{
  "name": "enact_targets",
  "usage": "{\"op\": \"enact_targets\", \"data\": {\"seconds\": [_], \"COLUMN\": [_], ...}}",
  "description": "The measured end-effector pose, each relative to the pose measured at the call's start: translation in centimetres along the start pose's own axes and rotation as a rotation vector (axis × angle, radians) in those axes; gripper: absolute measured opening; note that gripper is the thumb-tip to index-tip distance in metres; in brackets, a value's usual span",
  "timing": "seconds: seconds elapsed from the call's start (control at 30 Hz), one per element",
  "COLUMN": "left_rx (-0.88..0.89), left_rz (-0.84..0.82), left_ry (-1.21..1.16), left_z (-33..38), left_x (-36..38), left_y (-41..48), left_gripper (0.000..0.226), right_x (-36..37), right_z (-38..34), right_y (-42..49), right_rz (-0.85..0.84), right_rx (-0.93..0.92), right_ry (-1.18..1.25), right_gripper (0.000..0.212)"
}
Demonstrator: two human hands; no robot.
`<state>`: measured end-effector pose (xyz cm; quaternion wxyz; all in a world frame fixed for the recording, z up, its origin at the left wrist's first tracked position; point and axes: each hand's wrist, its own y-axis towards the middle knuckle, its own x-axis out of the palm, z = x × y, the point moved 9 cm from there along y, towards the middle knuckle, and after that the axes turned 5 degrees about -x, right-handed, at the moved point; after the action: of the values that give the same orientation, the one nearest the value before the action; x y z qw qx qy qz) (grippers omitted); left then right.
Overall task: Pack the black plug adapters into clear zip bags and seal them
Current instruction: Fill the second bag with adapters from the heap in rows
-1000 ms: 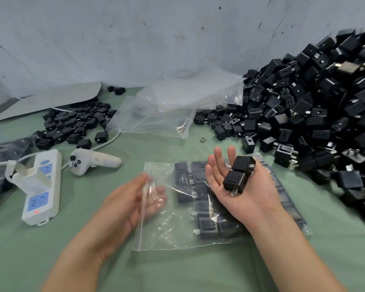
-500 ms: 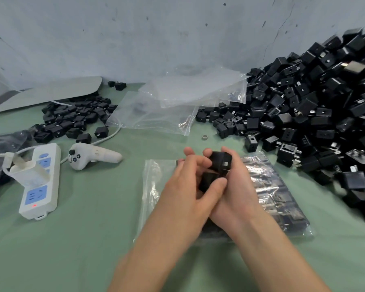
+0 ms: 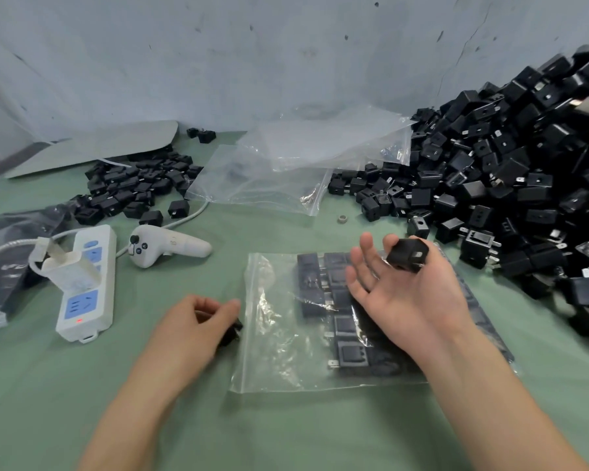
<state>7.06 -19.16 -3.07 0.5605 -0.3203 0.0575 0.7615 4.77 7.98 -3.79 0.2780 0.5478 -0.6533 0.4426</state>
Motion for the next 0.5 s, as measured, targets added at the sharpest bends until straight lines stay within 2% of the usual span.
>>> {"op": "enact_targets", "data": {"seconds": [0.13,0.33,0.5], "left_rx": [0.008,0.041,0.032], "left_rz": [-0.07,-0.179,-0.151], "left_ry": [-0.067,-0.08,-0.145], "left_z": [-0.1,0.5,0.4], "left_x": [1.0,1.7,1.0], "left_y": [0.0,-0.7,-1.3], "left_gripper": [0.023,0.011,0.008], "right_x": [-0.2,-0.6,-0.7], "right_z": [0.4,0.8,0.9], "right_y": [0.0,0.2,0.2], "right_rz": [0.006,0.037,0.042], "right_rx": [0.022,0.048,0.057], "right_ry": [0.049,0.08,0.09], "right_gripper": [0.006,0.009,0.01]}}
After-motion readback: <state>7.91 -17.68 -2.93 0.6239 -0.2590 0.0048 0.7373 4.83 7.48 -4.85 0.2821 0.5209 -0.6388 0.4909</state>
